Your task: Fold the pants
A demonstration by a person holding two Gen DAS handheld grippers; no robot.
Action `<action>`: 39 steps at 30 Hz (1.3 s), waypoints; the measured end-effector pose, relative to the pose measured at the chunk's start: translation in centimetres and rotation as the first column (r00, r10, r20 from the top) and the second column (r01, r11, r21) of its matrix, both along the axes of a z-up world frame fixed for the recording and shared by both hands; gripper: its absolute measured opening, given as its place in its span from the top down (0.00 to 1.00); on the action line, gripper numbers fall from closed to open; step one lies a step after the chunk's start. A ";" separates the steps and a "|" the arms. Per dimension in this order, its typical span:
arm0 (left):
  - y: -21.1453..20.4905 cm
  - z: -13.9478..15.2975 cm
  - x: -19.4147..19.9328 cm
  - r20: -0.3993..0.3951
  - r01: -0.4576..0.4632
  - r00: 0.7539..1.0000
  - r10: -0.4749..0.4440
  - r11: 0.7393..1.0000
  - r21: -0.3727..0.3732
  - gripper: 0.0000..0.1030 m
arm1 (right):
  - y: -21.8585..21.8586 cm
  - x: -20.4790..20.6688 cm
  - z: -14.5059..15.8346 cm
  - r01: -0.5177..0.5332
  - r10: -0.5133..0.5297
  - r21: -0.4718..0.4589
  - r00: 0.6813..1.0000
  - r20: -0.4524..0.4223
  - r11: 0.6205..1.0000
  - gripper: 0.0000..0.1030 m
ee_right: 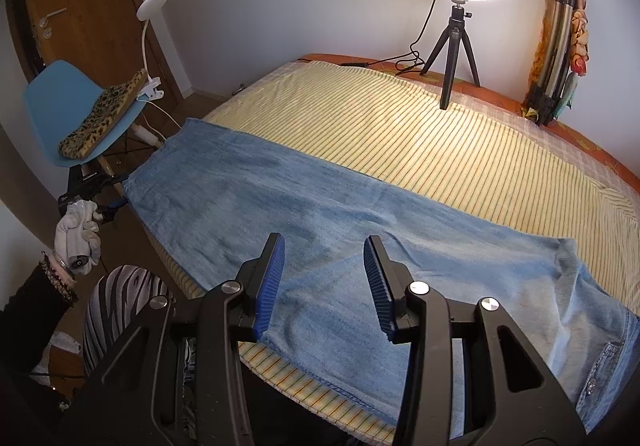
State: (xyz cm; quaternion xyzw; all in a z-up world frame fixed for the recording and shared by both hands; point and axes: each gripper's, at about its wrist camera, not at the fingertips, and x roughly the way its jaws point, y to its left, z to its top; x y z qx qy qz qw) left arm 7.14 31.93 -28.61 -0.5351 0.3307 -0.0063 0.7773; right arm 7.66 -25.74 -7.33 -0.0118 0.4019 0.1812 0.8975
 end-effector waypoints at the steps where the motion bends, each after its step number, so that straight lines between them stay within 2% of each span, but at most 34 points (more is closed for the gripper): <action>1: -0.2 0.6 -0.1 0.012 0.005 1.000 -0.005 1.000 0.026 0.42 | -0.1 0.1 -0.1 0.004 -0.004 0.000 1.000 -0.002 1.000 0.58; 3: -0.8 1.9 0.0 0.027 0.029 0.999 -0.032 0.994 0.103 0.42 | -0.2 0.1 -0.3 0.007 -0.006 0.006 1.000 -0.006 1.000 0.58; 5: -1.5 2.6 0.6 0.006 0.067 0.998 -0.070 0.982 0.177 0.42 | -0.3 0.2 -0.5 0.008 -0.008 0.013 1.000 -0.011 1.000 0.58; 7: -2.2 2.7 1.2 -0.017 0.097 0.995 -0.096 0.972 0.216 0.43 | -0.2 0.3 -0.7 0.008 -0.008 0.014 1.000 -0.015 1.000 0.58; 8: -2.6 2.9 1.5 -0.026 0.105 0.994 -0.102 0.965 0.240 0.51 | -0.1 0.4 -0.8 0.008 -0.008 0.012 1.000 -0.016 1.000 0.58; 9: -3.1 3.2 1.7 -0.042 0.112 0.994 -0.104 0.953 0.282 0.63 | -0.1 0.4 -0.9 0.006 -0.006 0.012 1.000 -0.017 1.000 0.58; 10: -3.5 3.4 2.0 -0.056 0.117 0.993 -0.104 0.941 0.318 0.69 | 0.0 0.5 -0.9 0.004 -0.004 0.012 1.000 -0.018 1.000 0.58; 12: -4.3 4.1 2.3 -0.066 0.118 0.993 -0.101 0.918 0.378 0.87 | 0.1 0.6 -1.0 0.000 0.000 0.009 1.000 -0.020 1.000 0.58; 18: -6.1 6.1 2.1 0.011 0.117 0.990 -0.143 0.851 0.512 0.89 | 1.2 2.3 -1.0 -0.020 0.021 0.009 0.999 -0.050 1.000 0.58; 23: -7.1 7.1 1.6 0.068 0.138 0.977 -0.204 0.836 0.531 0.90 | 5.0 6.1 -0.4 -0.102 0.106 0.038 0.988 -0.110 0.994 0.58; 25: -7.6 7.6 1.5 0.086 0.146 0.970 -0.226 0.832 0.535 0.90 | 7.6 8.1 -0.2 -0.153 0.158 0.045 0.977 -0.140 0.987 0.51; 26: -7.7 7.7 1.4 0.097 0.148 0.967 -0.234 0.834 0.532 0.90 | 8.8 8.9 -0.2 -0.173 0.180 0.054 0.972 -0.149 0.983 0.40; 27: -7.9 7.9 1.3 0.106 0.156 0.963 -0.248 0.831 0.534 0.90 | 10.2 9.9 -0.3 -0.195 0.203 0.067 0.965 -0.166 0.979 0.36; 30: -8.6 8.3 1.0 0.138 0.172 0.947 -0.290 0.821 0.545 0.90 | 15.5 13.6 -0.4 -0.275 0.291 0.105 0.933 -0.210 0.956 0.36; 34: -9.2 8.4 0.6 0.174 0.183 0.930 -0.324 0.819 0.544 0.90 | 23.0 18.6 -1.0 -0.349 0.396 0.200 0.870 -0.294 0.916 0.36; 36: -9.3 8.4 0.6 0.186 0.190 0.922 -0.340 0.815 0.548 0.90 | 27.2 20.8 -2.1 -0.371 0.438 0.243 0.827 -0.352 0.896 0.36; 39: -9.5 8.4 0.7 0.199 0.202 0.909 -0.365 0.806 0.556 0.90 | 32.4 23.0 -4.2 -0.380 0.457 0.256 0.782 -0.424 0.889 0.36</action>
